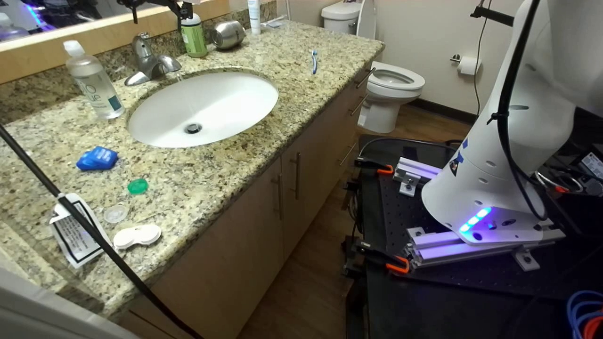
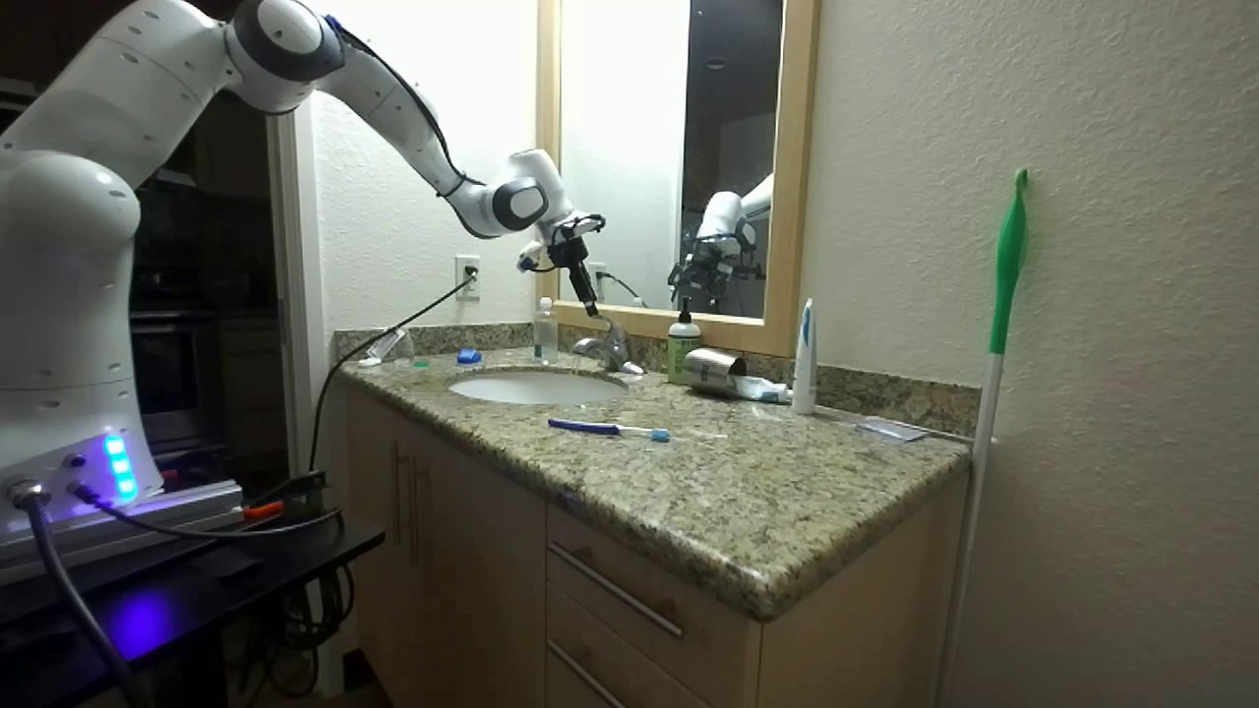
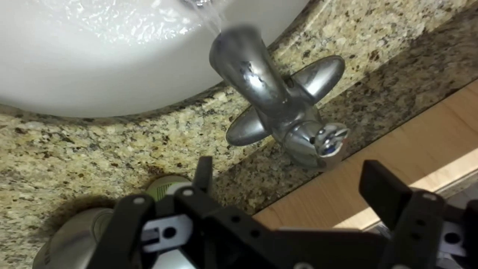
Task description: Open the faucet, take the toothbrush and put it on the table, pick it and put it back in the cup, then close the faucet
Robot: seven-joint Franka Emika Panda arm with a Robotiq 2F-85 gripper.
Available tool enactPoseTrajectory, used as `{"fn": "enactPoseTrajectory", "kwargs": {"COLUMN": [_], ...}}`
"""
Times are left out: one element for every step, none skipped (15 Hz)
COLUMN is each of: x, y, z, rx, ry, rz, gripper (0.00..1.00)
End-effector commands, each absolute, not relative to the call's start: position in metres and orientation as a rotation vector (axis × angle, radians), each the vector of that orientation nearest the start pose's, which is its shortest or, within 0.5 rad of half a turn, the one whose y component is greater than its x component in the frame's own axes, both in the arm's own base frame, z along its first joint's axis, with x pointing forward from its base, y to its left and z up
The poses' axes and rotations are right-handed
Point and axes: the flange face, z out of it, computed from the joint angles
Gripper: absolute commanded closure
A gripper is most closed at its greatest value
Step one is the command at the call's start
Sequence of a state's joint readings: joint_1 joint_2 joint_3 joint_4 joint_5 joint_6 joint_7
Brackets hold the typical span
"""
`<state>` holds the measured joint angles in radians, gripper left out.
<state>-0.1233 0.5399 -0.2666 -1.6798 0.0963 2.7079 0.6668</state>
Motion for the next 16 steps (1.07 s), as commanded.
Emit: {"fn": "enactPoseTrajectory", "kwargs": {"x": [0.674,0.674,0.675,0.676,0.677,0.679,0.680,0.681,0.682,0.683,0.686,0.688,0.690,0.682,0.684,0.684], "y": [-0.256,-0.258,-0.258,-0.259,-0.259,-0.260,-0.263,-0.264,-0.265,-0.266,-0.267,-0.269,-0.271,-0.264,-0.265,-0.265], "z": [0.331,0.325,0.322,0.324,0.324,0.325,0.324,0.323,0.321,0.321,0.320,0.318,0.314,0.328,0.322,0.320], "rx": [-2.686,-2.696,-2.709,-2.719,-2.725,-2.730,-2.746,-2.747,-2.747,-2.743,-2.734,-2.723,-2.706,-2.724,-2.724,-2.726], "ry": [1.573,1.584,1.587,1.598,1.611,1.633,1.665,1.696,1.721,1.738,1.747,1.768,1.808,1.759,1.767,1.767], "rz": [-0.664,-0.626,-0.605,-0.567,-0.510,-0.459,-0.380,-0.305,-0.229,-0.167,-0.123,-0.084,-0.084,-0.131,-0.125,-0.123], "gripper": [0.00,0.00,0.00,0.00,0.00,0.00,0.00,0.00,0.00,0.00,0.00,0.00,0.00,0.00,0.00,0.00]}}
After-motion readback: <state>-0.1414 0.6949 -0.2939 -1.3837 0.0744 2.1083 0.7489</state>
